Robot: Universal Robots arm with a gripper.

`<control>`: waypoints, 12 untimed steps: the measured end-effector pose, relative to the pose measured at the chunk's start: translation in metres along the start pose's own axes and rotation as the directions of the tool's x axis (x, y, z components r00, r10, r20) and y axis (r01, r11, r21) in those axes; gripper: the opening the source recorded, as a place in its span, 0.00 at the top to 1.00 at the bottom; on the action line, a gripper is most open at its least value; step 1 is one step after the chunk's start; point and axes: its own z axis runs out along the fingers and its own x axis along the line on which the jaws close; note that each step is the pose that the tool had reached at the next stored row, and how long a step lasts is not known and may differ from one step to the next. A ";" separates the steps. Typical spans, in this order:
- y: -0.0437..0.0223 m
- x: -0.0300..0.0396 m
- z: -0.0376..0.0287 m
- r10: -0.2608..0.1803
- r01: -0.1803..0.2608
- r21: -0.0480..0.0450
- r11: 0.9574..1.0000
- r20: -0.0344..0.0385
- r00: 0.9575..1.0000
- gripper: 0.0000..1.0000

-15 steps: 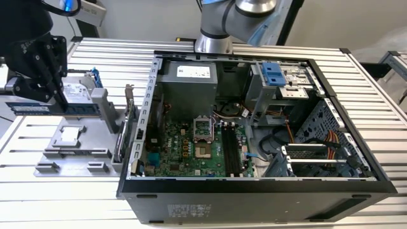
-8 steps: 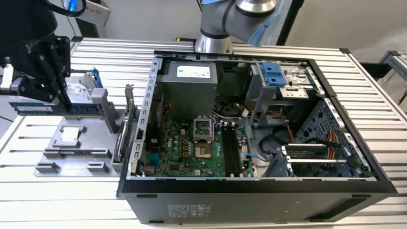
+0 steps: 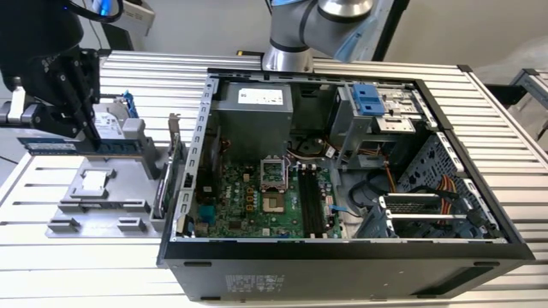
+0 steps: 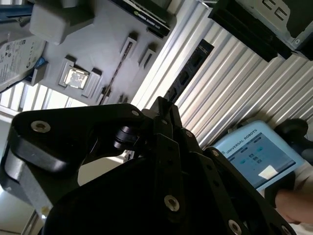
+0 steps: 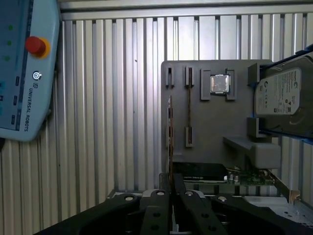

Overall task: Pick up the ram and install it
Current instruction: 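Pick up the ram and move it above insertion slot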

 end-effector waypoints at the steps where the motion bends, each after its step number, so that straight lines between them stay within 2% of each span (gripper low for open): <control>1: -0.0007 0.0000 0.0000 0.000 0.000 0.000 1.000 0.000 1.000 1.00; 12: -0.0076 -0.0001 -0.0002 0.000 0.000 0.000 1.000 0.000 1.000 1.00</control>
